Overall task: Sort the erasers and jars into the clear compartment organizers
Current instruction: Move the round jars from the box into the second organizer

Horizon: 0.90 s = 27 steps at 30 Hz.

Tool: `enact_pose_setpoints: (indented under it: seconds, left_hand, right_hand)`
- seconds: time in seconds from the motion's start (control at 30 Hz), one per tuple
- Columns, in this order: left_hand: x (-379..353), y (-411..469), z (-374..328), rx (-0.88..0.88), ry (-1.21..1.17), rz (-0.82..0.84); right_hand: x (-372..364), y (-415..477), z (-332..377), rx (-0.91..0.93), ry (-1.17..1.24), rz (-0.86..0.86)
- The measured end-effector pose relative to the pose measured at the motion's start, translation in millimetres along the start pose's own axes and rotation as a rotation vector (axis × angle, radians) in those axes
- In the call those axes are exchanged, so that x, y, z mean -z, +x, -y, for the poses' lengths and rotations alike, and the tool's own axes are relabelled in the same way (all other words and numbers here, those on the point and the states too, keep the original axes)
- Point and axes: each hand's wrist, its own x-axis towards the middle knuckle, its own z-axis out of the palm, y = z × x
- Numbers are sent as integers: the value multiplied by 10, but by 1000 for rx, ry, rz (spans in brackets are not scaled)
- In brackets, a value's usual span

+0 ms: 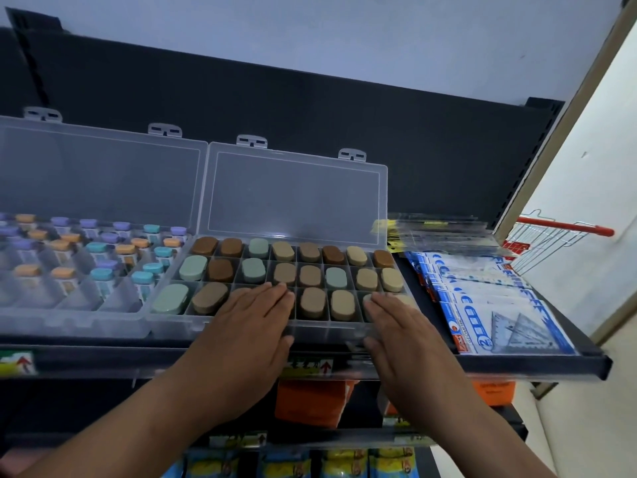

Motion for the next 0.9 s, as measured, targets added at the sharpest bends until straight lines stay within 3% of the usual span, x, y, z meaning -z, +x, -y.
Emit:
enact_pose_setpoints:
  seconds: [0.2,0.37,0.47,0.7,0.8,0.9]
  left_hand:
    - [111,110,-166,-82,-3,2]
    - [89,167,-231,-142,45,51]
    - [78,169,-262,-152,86,23]
    - [41,131,-282,-124,48,-10]
    - [69,62,-206,-76,-3,-47]
    - [119,-67,50,-30,33,-161]
  right_hand:
    - [-2,113,202,54,-85,-41]
    - [-41,182,284,93,-169,82]
    - [-60,189,237,112,-148,66]
    - [23,181,249,104,-29,89]
    - [46,217,301,173,18,-5]
    - [102,272,481,205,-4,5]
